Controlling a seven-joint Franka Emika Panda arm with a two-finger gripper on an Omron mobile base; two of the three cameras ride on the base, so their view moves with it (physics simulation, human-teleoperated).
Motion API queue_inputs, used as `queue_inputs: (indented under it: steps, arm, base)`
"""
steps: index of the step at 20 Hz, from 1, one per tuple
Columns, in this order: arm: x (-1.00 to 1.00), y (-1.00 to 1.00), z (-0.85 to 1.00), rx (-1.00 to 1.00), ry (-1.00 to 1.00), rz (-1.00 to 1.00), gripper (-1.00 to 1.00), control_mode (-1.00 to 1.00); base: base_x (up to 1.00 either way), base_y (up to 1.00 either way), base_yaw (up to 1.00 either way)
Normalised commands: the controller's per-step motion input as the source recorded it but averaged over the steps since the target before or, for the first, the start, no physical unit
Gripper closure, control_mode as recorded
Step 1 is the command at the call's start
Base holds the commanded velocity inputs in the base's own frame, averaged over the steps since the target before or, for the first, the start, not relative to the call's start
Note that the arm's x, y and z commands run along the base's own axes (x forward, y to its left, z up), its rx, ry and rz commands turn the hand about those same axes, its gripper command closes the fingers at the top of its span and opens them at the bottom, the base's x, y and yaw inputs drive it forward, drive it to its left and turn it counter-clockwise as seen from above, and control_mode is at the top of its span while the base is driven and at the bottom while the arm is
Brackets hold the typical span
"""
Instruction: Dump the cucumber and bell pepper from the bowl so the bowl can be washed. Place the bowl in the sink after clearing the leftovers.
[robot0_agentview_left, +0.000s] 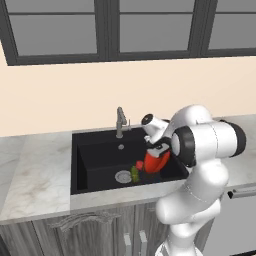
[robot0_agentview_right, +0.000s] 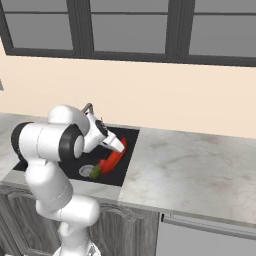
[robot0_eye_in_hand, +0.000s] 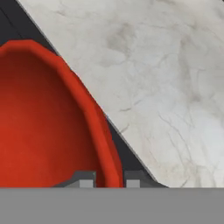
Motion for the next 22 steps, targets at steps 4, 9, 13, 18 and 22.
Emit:
queue_inputs:
  steps: [4,9,13,18,22]
  arm:
    - [-0.26,0.09,0.32,0.03,-0.11,0.0,1.0,-1.0]
    - [-0.08,0.41,0.13,0.29,-0.01,0.0,1.0,-1.0]
    - [0.0,0.52,0.09,0.3,0.05,0.02,1.0,-1.0]
    - [0.0,0.49,0.0,0.21,0.19,0.05,1.0,-1.0]
    - [0.0,0.28,0.0,0.05,0.38,0.07,1.0,-1.0]
  base:
    - [0.0,0.0,0.0]
    - [0.0,0.0,0.0]
    - [0.0,0.0,0.0]
    - [0.0,0.0,0.0]
    - [0.0,0.0,0.0]
